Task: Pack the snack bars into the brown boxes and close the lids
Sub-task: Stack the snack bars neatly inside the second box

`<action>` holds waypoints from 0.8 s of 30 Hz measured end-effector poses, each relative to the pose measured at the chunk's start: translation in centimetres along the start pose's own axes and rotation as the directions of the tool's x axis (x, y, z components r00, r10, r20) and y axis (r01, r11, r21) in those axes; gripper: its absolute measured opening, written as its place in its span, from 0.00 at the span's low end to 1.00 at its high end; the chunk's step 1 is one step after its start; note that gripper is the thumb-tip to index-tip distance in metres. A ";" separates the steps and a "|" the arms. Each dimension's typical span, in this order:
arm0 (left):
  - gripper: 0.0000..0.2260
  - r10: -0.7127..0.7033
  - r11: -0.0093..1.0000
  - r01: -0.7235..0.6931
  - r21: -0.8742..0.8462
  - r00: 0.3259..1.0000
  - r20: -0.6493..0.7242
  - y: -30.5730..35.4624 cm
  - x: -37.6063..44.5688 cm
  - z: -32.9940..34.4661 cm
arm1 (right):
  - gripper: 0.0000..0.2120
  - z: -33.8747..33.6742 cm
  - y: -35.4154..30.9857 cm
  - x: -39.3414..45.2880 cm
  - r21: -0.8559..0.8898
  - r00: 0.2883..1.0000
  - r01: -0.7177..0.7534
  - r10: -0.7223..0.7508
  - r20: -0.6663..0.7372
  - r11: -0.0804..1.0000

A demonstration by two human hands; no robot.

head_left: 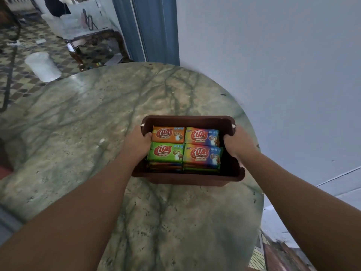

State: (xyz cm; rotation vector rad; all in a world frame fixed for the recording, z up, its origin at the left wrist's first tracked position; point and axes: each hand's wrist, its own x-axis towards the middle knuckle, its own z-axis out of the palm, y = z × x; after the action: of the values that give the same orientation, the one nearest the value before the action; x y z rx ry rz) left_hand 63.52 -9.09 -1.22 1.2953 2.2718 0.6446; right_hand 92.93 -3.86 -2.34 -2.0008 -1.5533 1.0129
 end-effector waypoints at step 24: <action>0.16 0.198 0.972 -0.217 0.088 0.963 0.180 -4.9 -3.6 -3.2 | 0.11 3.0 0.8 -13.9 -0.022 0.968 -0.134 0.126 -0.217 0.991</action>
State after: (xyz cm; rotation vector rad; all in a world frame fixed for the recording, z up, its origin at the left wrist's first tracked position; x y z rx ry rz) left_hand 60.03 -15.03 -1.06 1.5922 2.0740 0.4659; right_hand 89.60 -17.57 -0.76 -2.1811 -1.3502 0.7884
